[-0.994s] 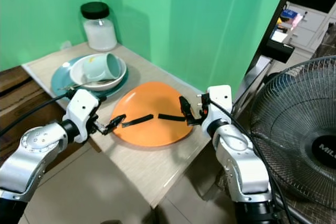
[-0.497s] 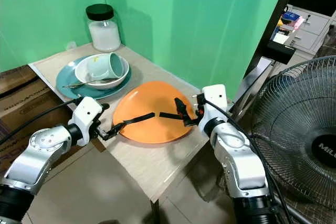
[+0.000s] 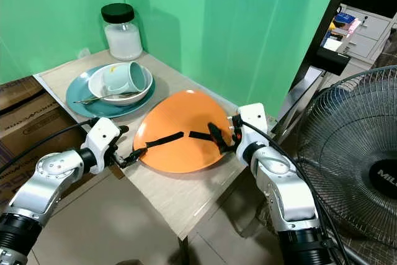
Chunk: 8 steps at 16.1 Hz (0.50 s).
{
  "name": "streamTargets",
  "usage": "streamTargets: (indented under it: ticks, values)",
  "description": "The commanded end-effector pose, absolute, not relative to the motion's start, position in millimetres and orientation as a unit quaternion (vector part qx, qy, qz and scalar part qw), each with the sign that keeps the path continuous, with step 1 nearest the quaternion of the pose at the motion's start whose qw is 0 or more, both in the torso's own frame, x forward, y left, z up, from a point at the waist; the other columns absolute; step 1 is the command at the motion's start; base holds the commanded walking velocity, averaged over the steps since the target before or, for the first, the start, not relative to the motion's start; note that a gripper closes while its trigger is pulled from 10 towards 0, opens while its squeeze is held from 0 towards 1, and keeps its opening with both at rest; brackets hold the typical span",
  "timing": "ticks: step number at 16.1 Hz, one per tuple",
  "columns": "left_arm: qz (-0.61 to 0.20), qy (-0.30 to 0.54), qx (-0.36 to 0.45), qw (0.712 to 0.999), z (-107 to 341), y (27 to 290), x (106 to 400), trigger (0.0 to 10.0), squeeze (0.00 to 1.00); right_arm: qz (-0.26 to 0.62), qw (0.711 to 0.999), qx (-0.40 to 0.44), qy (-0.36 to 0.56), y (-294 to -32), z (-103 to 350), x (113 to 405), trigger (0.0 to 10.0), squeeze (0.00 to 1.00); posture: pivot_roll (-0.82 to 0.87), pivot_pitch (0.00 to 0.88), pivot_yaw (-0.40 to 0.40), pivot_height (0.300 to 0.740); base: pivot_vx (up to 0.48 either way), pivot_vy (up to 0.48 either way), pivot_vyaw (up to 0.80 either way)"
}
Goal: Setting the table
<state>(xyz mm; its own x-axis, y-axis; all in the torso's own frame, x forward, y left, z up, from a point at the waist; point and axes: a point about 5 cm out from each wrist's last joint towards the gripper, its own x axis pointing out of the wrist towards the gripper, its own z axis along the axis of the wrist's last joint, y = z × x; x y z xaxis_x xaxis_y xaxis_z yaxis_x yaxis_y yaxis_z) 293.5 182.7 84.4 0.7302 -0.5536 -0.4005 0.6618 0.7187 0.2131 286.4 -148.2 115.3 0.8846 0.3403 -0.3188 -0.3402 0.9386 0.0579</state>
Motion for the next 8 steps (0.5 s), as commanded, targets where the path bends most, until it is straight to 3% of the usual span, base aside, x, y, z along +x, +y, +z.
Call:
streamTargets:
  ticks: [1,6,7,8]
  values:
    - [-0.332,0.183,0.183,0.907,73,187,289,10.0,0.0,0.181,0.967,0.009,0.178,-151,117,289,10.0,0.0,0.12,0.0,-0.004,0.74,0.0,0.0,0.0]
    - [-0.333,0.185,0.183,0.906,67,184,288,10.0,0.0,0.218,0.93,0.136,0.263,-149,116,285,10.0,0.0,0.11,0.0,-0.008,0.74,0.0,0.0,0.0]
    - [-0.333,0.185,0.185,0.906,67,185,289,10.0,0.0,0.227,0.912,0.192,0.281,-145,119,286,2.6,0.0,0.11,0.0,-0.008,0.74,0.0,0.0,0.0]
    - [-0.332,0.184,0.187,0.906,67,185,290,10.0,0.0,0.233,0.9,0.228,0.29,-143,121,287,0.0,0.0,0.12,0.0,-0.01,0.74,0.0,0.0,0.0]
